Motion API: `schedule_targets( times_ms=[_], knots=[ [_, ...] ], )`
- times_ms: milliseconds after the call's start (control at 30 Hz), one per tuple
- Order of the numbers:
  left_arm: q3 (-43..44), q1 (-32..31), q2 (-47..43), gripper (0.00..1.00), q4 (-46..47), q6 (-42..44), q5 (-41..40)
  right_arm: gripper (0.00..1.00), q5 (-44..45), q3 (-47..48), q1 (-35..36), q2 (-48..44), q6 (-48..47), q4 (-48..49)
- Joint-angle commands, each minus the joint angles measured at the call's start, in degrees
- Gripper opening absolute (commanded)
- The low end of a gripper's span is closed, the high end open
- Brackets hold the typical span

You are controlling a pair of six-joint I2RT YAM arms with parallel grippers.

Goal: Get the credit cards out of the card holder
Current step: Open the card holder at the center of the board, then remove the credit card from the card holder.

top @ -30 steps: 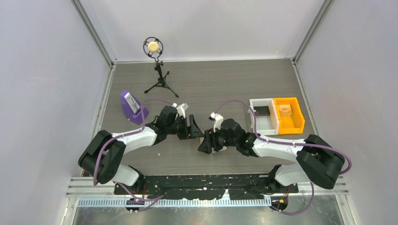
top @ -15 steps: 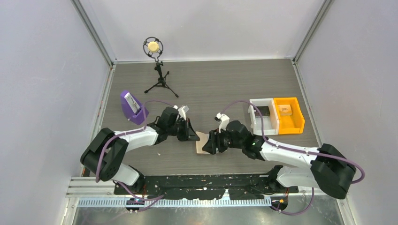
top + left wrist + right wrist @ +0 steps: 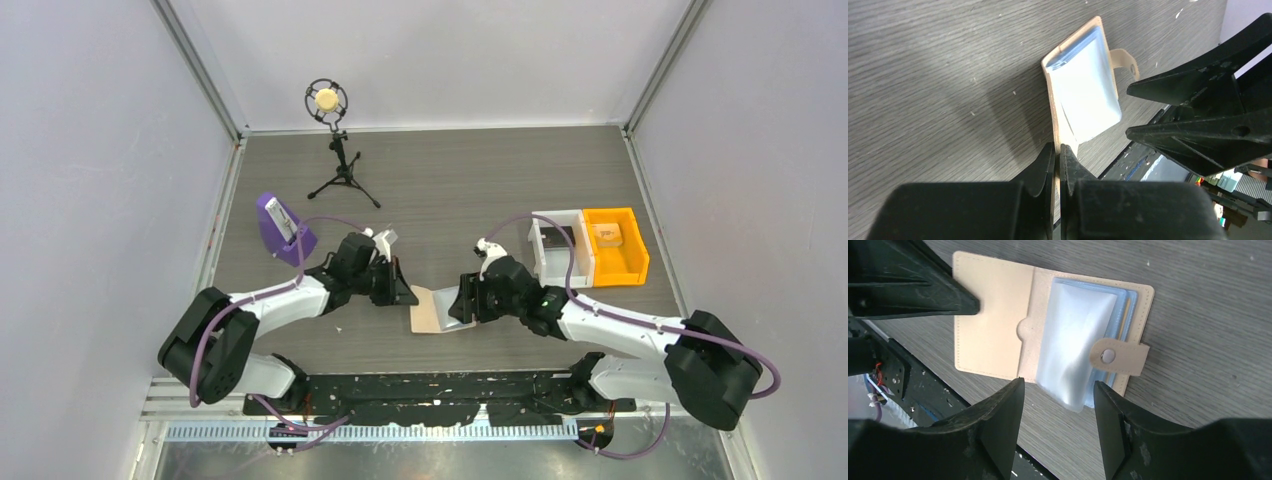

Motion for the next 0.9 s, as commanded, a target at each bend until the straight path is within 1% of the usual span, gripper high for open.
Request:
schedule_targets(
  times_ms=[0,133,200,400,533,633,867],
  knots=[
    [-1.2,-0.2,-1.8,0.03,-1.0,1.7,-0.9,0.60,0.7,1.2,-0.1,3.0,2.2,1.3],
    [-1.7,-0.2,-1.8,0.04,-0.9,1.7,-1.0,0.60,0.5,2.0,-0.1,5.6,2.2,1.4],
    [-1.8,-0.2,-1.8,0.04,-0.9,1.7,-1.2,0.60,0.5,2.1,-0.1,6.5,2.4,3.2],
    [-1.8,-0.2,-2.3,0.05,-1.3,1.8,-1.2,0.60,-0.3,2.0,-0.1,8.1,2.8,4.7],
    [-1.9,-0.2,-2.6,0.05,-1.6,1.9,-1.5,0.54,-0.2,2.0,-0.1,8.1,2.6,4.6],
    [-2.1,-0.2,-2.7,0.06,-1.6,1.9,-1.5,0.53,0.2,2.3,-0.1,7.7,2.3,4.0],
    [-2.4,-0.3,-3.0,0.07,-1.5,1.8,-1.7,0.58,0.5,2.9,0.0,6.8,1.6,2.6]
  ],
)
